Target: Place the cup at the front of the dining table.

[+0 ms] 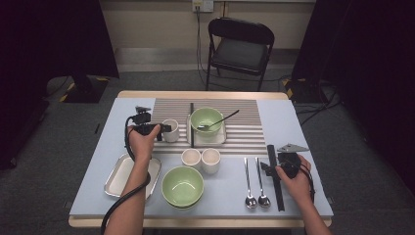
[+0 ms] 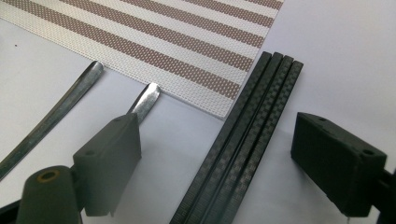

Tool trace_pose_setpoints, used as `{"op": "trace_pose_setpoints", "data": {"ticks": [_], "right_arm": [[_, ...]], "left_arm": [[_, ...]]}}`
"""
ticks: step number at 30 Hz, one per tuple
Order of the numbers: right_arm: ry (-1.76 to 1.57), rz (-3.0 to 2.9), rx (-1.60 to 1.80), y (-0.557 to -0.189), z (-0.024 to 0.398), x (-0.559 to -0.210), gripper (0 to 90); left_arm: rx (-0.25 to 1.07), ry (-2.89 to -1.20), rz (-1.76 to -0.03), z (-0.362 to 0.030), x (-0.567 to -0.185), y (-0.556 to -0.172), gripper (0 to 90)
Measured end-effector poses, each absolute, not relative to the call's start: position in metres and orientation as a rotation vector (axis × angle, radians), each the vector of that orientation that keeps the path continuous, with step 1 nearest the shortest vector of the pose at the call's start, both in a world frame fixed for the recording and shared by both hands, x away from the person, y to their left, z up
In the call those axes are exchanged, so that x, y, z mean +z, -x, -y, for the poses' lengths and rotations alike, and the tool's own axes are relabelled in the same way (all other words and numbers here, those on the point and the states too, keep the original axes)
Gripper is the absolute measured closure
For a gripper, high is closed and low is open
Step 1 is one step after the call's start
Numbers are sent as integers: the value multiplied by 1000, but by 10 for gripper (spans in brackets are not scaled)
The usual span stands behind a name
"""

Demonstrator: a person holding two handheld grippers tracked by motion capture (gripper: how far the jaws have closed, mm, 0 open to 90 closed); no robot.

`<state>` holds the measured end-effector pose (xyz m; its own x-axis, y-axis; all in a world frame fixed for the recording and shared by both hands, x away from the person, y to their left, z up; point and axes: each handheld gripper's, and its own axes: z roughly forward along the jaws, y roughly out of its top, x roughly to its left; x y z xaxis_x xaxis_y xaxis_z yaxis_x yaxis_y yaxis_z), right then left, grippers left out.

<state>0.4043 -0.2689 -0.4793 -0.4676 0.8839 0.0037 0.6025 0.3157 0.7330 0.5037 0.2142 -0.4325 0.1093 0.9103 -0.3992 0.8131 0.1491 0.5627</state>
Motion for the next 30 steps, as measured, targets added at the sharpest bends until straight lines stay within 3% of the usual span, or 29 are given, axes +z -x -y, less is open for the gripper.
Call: {"op": "trace_pose_setpoints", "data": {"ticks": [23, 30], "right_arm": [[-1321, -2188, 956, -404, 269, -479, 152], [-1321, -2188, 956, -404, 269, -479, 152]], "left_arm": [[189, -1706, -1701, -212, -430, -507, 225], [197, -1708, -1710, -212, -429, -507, 169]]}}
